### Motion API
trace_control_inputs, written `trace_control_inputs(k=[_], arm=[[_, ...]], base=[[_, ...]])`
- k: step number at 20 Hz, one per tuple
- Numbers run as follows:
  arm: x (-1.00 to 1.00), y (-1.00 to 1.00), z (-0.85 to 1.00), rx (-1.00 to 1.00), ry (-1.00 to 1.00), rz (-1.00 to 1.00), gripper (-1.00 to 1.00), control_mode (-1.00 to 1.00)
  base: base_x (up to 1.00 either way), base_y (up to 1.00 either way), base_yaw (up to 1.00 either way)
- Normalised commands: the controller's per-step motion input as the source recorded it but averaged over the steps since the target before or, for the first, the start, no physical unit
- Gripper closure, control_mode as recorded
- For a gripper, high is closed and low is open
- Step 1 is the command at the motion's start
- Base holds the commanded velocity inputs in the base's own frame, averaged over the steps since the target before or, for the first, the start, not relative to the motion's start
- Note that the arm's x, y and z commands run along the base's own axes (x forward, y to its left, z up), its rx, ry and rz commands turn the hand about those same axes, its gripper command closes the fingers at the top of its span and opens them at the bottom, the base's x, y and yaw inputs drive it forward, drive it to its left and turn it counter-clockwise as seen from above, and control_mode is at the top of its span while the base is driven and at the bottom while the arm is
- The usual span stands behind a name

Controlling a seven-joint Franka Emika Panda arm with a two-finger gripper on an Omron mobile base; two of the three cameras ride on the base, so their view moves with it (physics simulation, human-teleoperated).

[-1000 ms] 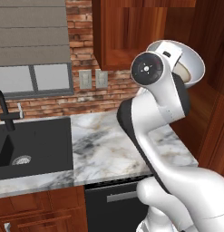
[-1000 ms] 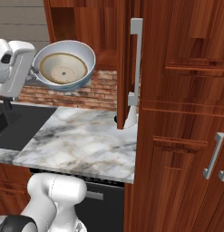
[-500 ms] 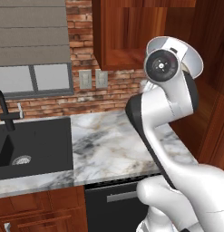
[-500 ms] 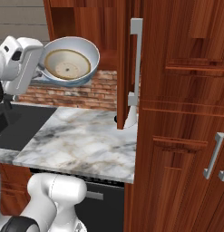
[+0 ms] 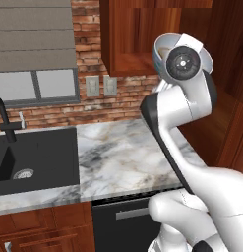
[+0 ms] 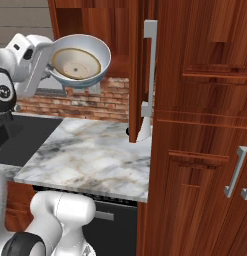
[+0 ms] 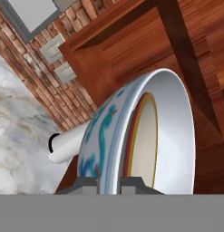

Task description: Pick up the bowls on the counter and stack them on top of one another in the open cabinet. Place the smaller bowl on top of the larger bowl.

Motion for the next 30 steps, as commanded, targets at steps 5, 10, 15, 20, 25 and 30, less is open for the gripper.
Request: trace_control_inputs(k=[5,10,15,20,25,30], arm=[[0.21,-0.01,0.13,-0.01,-0.01,0.06,1.0,-1.0],[0.23,-0.04,0.08,-0.02,0.0,0.05,1.0,-1.0],[0.26,-0.12,0.04,-0.04,-0.01,0.02,1.0,-1.0],[0.26,-0.17,0.01,-0.04,0.0,0.01,1.0,-1.0],[0.26,-0.15,0.01,-0.03,0.0,0.01,1.0,-1.0],[0.28,-0.1,0.0,-0.03,0.0,0.01,1.0,-1.0]], base=[[0.0,0.0,0.0],[0.0,0.0,0.0],[0.0,0.0,0.0],[0.0,0.0,0.0],[0.0,0.0,0.0],[0.0,0.0,0.0]])
